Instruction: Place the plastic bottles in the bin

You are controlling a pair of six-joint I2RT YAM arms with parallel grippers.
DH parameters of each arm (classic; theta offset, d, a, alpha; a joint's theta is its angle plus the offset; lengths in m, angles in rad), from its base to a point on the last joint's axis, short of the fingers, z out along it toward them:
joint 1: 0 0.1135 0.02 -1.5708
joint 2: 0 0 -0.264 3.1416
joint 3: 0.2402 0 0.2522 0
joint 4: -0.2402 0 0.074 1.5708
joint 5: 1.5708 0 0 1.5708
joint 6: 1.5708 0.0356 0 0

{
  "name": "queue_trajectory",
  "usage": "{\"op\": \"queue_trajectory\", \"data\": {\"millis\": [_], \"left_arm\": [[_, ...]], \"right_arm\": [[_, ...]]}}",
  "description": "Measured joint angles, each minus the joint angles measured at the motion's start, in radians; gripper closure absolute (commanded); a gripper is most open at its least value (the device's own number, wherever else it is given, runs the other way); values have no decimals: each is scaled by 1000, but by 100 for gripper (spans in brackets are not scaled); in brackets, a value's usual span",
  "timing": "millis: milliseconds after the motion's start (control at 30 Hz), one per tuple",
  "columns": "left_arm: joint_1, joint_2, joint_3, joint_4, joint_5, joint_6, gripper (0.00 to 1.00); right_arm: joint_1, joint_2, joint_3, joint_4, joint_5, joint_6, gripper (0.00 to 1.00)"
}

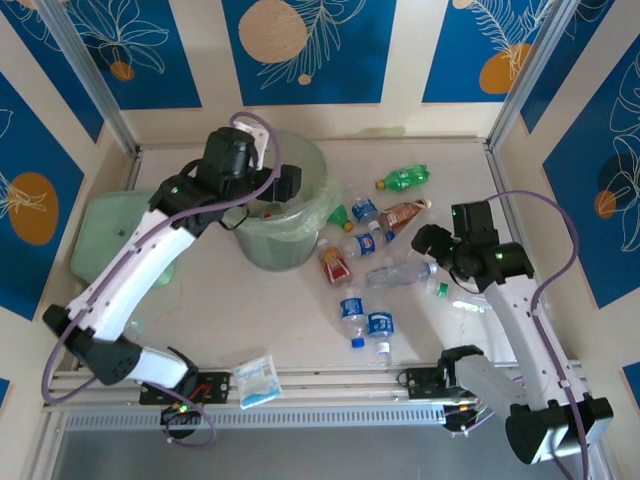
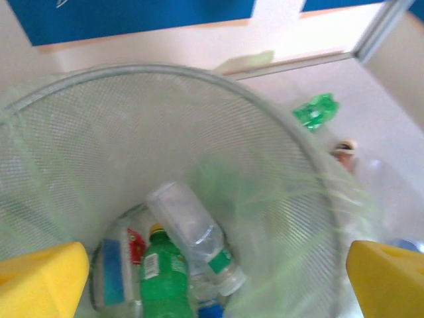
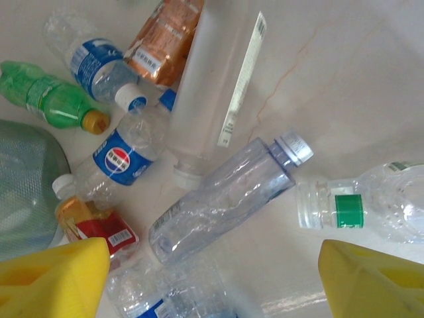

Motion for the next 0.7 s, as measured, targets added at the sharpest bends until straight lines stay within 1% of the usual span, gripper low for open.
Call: {"op": "queue_trajectory", "data": {"millis": [100,200,267,367,533,700], "left_arm": [[-68,-62,-69,40,35,11,1],[-181,-106,-176,79,61,23,1],[-251,-125,-261,101,74,22,1],[-324,-140,-391,136,97,2,0],[-361,-158,-547,185,118,-43,1],[-371,-169,-629,240,132,-81,2]], "right_arm": [[-46,28,15,3,-1,-18,17],[-84,83,33,13,-7,-36,17],[-102,146,51,29,-14,-46,18],[-114,254,80,58,-21,-54,19],[-116,405,125,110,-30,-61,20],[-84,549,188,142,-26,-63,18]]}}
